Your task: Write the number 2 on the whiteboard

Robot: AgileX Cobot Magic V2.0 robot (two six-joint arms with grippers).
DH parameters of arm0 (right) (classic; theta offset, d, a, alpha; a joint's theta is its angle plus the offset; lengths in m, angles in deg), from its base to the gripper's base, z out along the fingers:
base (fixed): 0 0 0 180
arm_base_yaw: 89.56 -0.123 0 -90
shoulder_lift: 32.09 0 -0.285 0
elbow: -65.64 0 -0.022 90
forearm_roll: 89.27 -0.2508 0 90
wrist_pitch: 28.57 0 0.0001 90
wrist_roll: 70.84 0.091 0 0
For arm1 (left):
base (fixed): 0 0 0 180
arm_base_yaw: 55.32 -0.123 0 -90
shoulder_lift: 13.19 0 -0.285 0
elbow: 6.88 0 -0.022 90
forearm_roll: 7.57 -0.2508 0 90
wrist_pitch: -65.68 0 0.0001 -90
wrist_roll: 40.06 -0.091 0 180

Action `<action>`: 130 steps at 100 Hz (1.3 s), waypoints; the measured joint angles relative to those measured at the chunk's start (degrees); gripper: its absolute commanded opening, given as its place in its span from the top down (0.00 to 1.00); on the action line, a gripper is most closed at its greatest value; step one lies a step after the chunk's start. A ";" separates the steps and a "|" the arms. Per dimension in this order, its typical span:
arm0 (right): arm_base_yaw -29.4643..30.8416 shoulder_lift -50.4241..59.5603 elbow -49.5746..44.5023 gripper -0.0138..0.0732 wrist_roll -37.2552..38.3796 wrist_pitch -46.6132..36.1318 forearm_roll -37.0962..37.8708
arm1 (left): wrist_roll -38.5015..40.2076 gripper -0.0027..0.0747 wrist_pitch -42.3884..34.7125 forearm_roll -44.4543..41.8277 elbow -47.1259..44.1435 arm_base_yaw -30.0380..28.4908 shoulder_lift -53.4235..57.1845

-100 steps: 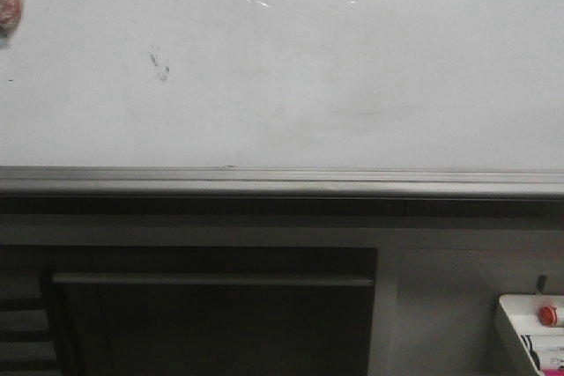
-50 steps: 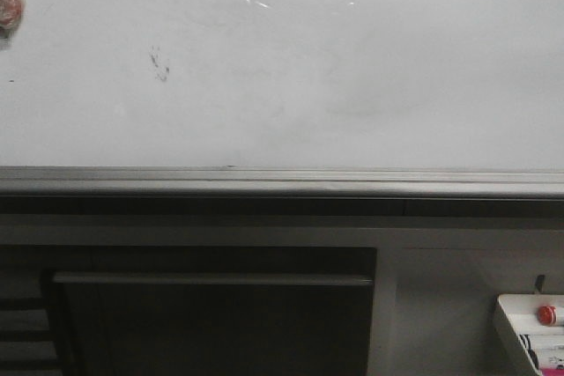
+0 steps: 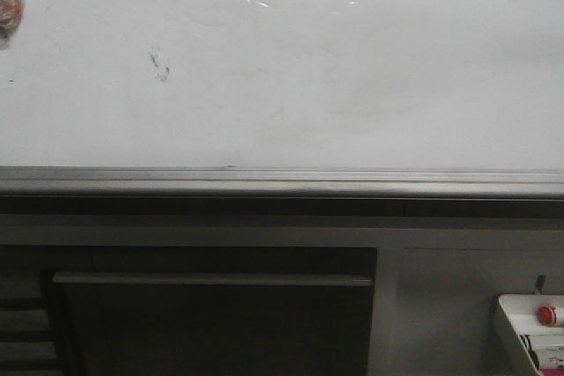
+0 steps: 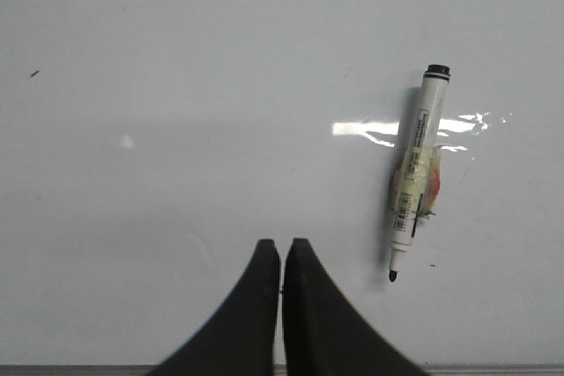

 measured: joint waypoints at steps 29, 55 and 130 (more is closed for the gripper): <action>0.00 -0.73 0.00 0.54 0.00 1.20 -0.38 | 0.00 0.69 0.59 0.00 0.00 1.30 -3.50; 0.00 -0.73 0.00 0.40 0.00 1.35 -0.38 | -1.47 0.39 0.59 -0.31 0.00 8.48 -9.05; 0.00 -0.73 0.00 0.40 0.00 1.48 -0.51 | -2.63 0.40 0.00 -0.71 10.28 11.49 -35.71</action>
